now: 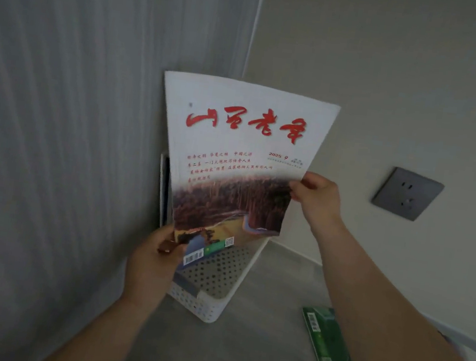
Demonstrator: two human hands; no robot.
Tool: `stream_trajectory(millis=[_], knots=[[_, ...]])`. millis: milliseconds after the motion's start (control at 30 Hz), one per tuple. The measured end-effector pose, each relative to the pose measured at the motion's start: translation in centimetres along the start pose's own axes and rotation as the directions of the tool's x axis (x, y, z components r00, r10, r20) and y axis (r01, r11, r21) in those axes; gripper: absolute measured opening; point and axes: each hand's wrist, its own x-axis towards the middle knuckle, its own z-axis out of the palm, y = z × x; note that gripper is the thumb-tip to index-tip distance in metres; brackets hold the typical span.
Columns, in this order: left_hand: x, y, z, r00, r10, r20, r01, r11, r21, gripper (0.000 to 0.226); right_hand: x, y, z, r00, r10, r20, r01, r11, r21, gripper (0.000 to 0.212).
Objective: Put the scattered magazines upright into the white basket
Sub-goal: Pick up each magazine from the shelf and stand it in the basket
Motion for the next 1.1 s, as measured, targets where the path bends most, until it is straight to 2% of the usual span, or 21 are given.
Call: stream_trajectory(millis=[167,333,433,533,733,800,900,1000,1100], knots=[[0.2,-1.7,0.5,0.997,-0.033,-0.063,0.034,0.999,0.006,0.007,1.2,1.2,3.3,0.998,0.008,0.066,-0.008,1.000,-0.005,0.019],[0.4,-2.0,0.6,0.999,0.023,-0.046,-0.021,0.999,0.042,0.023,0.7,3.8,5.6,0.988,0.089,0.128,-0.075,0.991,-0.107,0.017],[0.4,-2.3,0.8,0.999,0.028,-0.016,-0.027,0.996,0.085,0.023,0.5,5.3,6.4,0.975,0.179,0.132,-0.168,0.982,-0.091,0.018],[0.7,-2.5,1.0,1.000,0.012,-0.020,-0.010,0.993,0.113,0.019,0.0,6.1,7.3,0.955,0.253,0.153,-0.255,0.967,-0.011,0.032],[1.3,-2.4,1.3,0.999,0.020,-0.049,-0.012,0.987,0.163,0.015,-1.3,6.9,9.1,0.950,0.219,0.221,-0.250,0.960,0.123,0.082],[1.1,-2.4,1.3,0.998,-0.008,-0.069,0.014,0.995,0.097,0.008,-1.7,6.7,9.7,0.940,0.224,0.256,-0.255,0.962,0.097,0.085],[0.8,-2.5,1.3,0.988,-0.042,-0.150,0.054,0.996,0.073,0.021,-2.4,6.2,10.6,0.889,0.169,0.426,-0.246,0.960,0.132,0.083],[0.5,-2.7,1.2,0.977,-0.027,-0.211,0.054,0.991,0.124,0.025,-3.0,5.6,11.8,0.844,0.126,0.522,-0.167,0.985,0.032,0.090],[0.0,-3.0,0.8,0.987,0.012,-0.159,0.021,0.979,0.205,0.011,-3.5,5.3,13.0,0.819,0.094,0.566,-0.115,0.993,0.001,0.093]])
